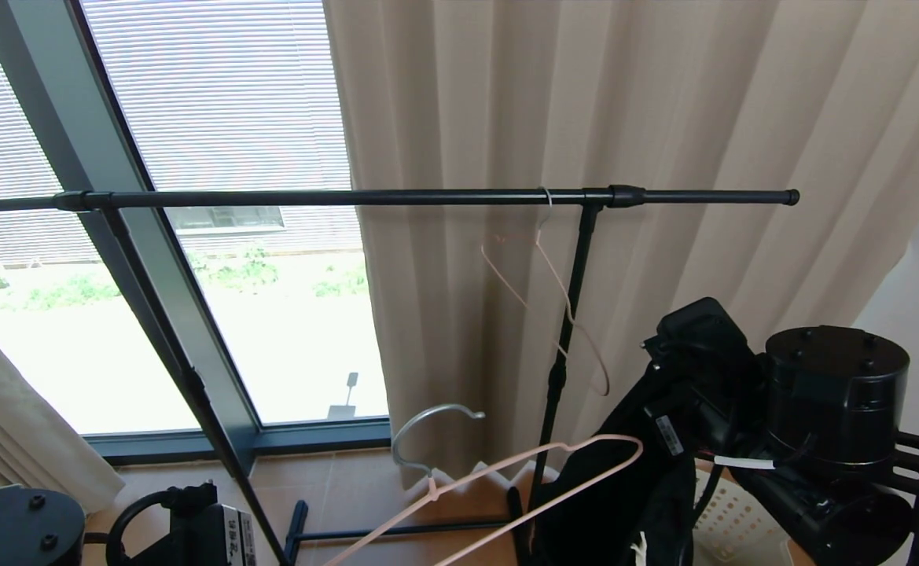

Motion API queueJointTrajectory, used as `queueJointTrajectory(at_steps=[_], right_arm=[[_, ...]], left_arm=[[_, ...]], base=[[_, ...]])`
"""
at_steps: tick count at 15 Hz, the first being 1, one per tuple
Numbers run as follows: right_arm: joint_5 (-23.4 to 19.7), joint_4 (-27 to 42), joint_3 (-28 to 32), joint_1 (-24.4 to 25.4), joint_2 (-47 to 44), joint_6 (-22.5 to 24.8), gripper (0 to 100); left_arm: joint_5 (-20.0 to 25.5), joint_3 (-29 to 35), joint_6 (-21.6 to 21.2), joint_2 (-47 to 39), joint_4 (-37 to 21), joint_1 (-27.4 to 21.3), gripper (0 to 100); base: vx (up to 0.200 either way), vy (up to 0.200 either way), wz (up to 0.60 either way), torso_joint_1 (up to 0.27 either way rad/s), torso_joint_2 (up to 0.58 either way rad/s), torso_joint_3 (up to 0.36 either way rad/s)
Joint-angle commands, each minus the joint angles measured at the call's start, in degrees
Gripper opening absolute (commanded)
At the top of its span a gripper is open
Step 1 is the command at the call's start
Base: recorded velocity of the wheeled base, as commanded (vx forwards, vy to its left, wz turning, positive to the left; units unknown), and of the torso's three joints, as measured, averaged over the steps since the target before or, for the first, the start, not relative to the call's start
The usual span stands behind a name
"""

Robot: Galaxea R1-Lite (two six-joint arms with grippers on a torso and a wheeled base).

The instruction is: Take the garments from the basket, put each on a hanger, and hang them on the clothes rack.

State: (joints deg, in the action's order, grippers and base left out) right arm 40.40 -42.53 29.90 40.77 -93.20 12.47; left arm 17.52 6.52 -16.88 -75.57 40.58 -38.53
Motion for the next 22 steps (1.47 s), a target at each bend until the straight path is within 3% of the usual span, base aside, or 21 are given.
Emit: queueJointTrajectory(at_steps=[1,22], right_arm=[[-0.06,-0.01,-0.02,0.81,-0.32,0.01,0],[-0.15,-0.09,0.42,5.47,-1.90,-0.25,0]], left_arm=[[-0.03,0.25,0.18,-0.72,0.02,0.04,0],[-0.29,3.41,1.50,-4.94,0.55,0.39,0]], base=[[0.000,0.000,0.00,0.000,0.00,0.000],[0.000,0.000,0.00,0.000,0.00,0.000]])
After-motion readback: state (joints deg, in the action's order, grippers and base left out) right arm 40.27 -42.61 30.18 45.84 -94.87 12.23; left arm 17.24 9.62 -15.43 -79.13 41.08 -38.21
